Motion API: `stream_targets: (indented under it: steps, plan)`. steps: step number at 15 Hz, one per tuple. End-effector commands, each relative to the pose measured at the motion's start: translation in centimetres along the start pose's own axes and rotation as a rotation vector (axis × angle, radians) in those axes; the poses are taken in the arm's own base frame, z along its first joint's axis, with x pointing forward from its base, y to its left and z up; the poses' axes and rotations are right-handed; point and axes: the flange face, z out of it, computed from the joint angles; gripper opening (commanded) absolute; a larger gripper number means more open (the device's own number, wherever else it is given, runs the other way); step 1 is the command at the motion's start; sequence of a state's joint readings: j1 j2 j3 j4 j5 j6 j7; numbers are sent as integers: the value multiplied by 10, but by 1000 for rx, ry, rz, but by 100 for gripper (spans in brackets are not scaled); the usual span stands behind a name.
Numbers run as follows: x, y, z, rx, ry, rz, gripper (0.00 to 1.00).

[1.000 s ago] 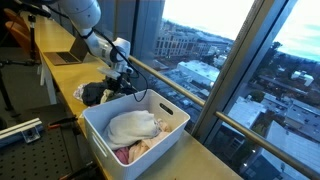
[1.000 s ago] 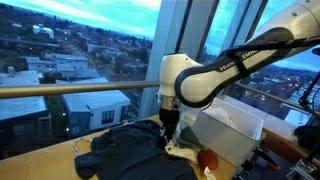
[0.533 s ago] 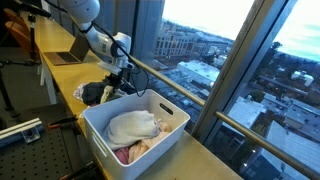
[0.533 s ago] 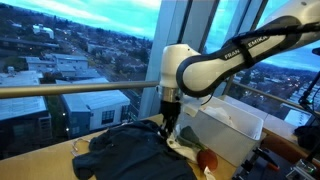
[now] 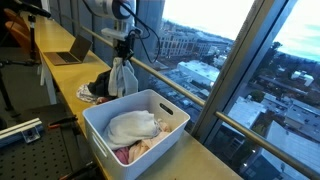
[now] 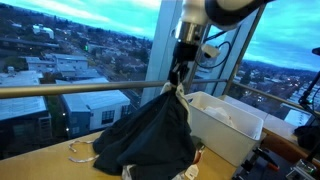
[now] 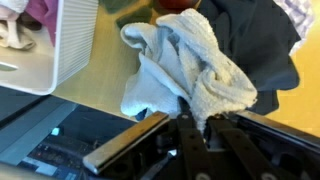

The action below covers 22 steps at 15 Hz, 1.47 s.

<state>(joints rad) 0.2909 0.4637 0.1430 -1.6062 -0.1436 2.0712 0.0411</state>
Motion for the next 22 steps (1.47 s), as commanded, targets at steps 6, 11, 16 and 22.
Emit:
stream_targets:
  steps: [6,11,16,22]
  plan:
    - [-63,63,-214,-61,216,96,3]
    - [-122,137,-314,-89,289,224,3]
    - [-185,218,-365,-94,330,334,3]
    - [-198,260,-307,-19,279,372,3]
